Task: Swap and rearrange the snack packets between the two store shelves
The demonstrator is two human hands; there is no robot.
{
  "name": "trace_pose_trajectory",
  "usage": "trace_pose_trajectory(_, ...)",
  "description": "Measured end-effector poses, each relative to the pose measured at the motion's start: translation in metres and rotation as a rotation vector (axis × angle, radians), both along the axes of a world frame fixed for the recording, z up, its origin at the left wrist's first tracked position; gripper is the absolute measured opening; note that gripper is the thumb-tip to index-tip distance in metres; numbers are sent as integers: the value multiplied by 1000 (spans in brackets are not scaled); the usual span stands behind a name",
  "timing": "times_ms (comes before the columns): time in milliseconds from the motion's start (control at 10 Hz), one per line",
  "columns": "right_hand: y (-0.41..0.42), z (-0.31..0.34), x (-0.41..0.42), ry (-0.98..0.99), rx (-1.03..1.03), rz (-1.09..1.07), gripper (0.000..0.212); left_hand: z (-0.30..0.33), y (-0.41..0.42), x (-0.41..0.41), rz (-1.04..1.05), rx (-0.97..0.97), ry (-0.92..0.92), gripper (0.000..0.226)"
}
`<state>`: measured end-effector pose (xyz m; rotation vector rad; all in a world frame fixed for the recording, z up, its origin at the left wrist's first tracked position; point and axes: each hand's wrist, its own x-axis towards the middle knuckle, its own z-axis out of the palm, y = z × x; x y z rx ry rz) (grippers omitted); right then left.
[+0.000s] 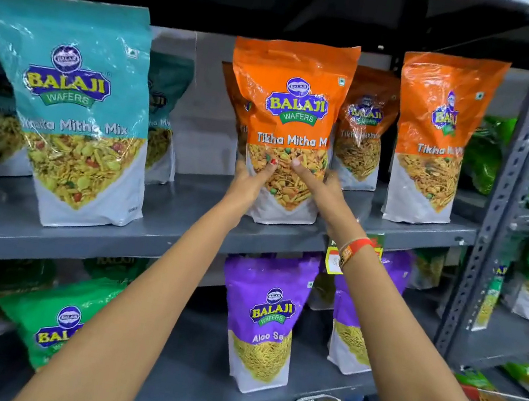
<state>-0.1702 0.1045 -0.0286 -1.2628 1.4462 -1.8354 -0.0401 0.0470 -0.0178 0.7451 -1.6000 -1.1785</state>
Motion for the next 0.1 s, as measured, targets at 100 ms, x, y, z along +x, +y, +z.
trace_pose_trajectory(100, 21, 9, 1, -6, -150, -230, 84, 1, 1, 3, 6, 40, -37, 68)
